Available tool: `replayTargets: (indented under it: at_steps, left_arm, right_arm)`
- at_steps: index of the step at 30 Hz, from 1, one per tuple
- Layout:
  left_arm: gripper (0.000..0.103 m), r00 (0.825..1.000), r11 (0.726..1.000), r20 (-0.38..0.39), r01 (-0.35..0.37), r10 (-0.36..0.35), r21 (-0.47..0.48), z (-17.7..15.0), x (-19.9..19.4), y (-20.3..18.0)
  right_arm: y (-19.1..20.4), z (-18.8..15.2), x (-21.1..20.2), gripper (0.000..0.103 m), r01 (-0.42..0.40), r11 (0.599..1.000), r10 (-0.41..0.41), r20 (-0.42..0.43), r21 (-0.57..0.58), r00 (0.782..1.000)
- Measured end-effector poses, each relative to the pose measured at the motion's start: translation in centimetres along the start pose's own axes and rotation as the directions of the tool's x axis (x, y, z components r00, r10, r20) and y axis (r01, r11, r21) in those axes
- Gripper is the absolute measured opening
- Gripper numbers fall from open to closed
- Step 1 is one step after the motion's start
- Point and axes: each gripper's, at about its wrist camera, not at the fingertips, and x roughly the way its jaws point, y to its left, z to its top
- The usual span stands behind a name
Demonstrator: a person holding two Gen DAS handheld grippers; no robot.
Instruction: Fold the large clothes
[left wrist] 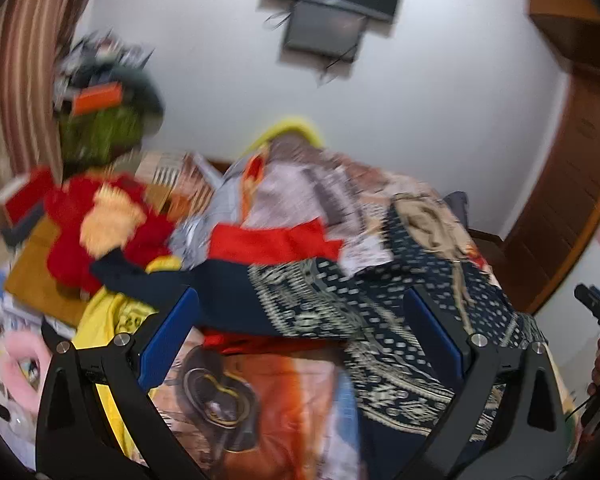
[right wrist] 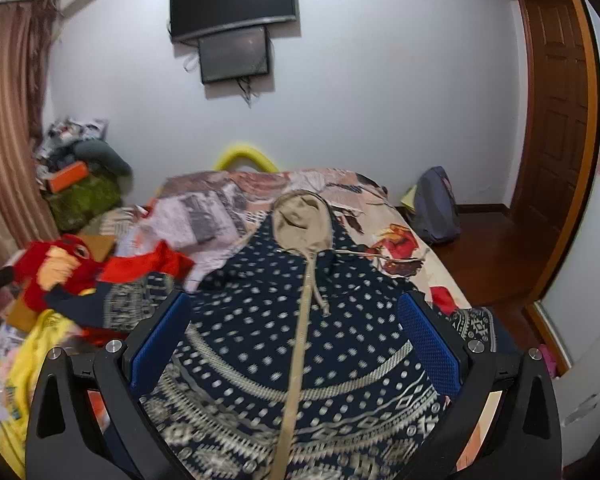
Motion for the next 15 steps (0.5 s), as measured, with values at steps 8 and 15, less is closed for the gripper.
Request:
replayTargets:
  at_steps: [8, 15]
  left_arm:
    - [0.103, 0.967, 0.961, -0.233, 0.035, -0.101, -0.275, -1.2, 8.4, 9.2]
    - [0.093, 0.926, 0.883, -0.310, 0.048, -0.214, -0.467, -3.5, 13.9, 14.3]
  right_arm:
    - [-0.1, 0.3, 8.1, 0.103, -0.002, 0.999, -0.006, -0.163, -0.045, 0.987]
    - [-1.0, -1.2, 13.4, 0.103, -0.046, 0.998, 0.058, -0.296, 0.047, 0.953]
